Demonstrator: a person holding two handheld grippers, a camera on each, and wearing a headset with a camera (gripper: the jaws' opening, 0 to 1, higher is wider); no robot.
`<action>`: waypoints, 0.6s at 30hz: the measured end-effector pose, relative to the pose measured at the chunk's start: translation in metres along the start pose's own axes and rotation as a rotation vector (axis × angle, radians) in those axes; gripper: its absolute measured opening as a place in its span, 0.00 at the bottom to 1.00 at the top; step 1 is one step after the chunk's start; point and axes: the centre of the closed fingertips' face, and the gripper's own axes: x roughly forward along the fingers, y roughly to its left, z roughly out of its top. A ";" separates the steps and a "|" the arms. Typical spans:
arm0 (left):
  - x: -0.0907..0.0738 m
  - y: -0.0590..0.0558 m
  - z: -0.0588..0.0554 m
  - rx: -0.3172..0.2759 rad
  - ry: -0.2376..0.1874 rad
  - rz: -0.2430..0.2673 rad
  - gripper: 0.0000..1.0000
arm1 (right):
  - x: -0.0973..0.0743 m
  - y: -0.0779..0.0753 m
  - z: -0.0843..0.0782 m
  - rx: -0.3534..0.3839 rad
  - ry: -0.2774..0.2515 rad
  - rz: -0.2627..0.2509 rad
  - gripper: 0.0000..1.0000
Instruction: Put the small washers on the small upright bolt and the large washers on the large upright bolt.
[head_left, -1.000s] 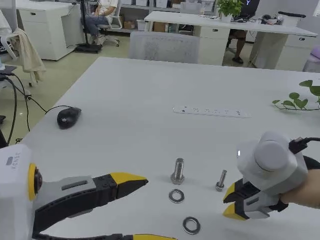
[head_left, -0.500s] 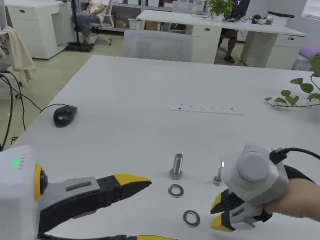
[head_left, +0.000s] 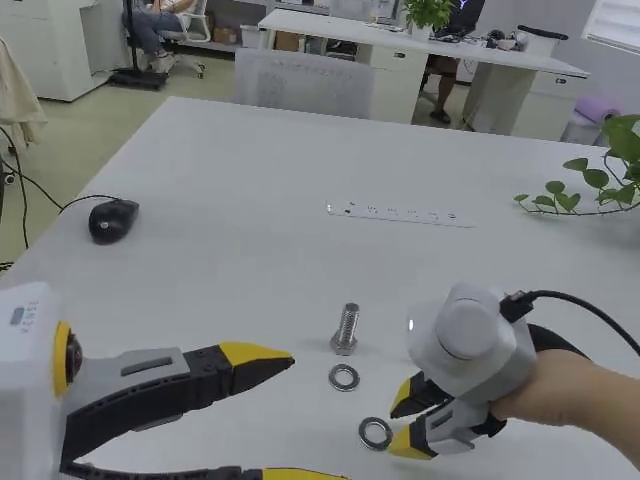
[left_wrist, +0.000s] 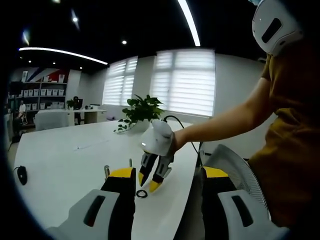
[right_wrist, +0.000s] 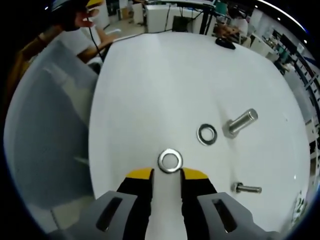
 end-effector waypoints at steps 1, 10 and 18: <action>0.001 0.001 -0.001 0.002 0.005 -0.002 0.51 | 0.000 -0.001 0.001 -0.009 0.001 -0.002 0.23; 0.005 0.013 -0.005 -0.015 -0.006 -0.014 0.51 | 0.009 0.001 0.000 -0.043 0.045 0.032 0.29; 0.007 0.019 -0.005 -0.033 -0.017 -0.012 0.51 | 0.017 0.001 0.002 -0.083 0.068 0.055 0.30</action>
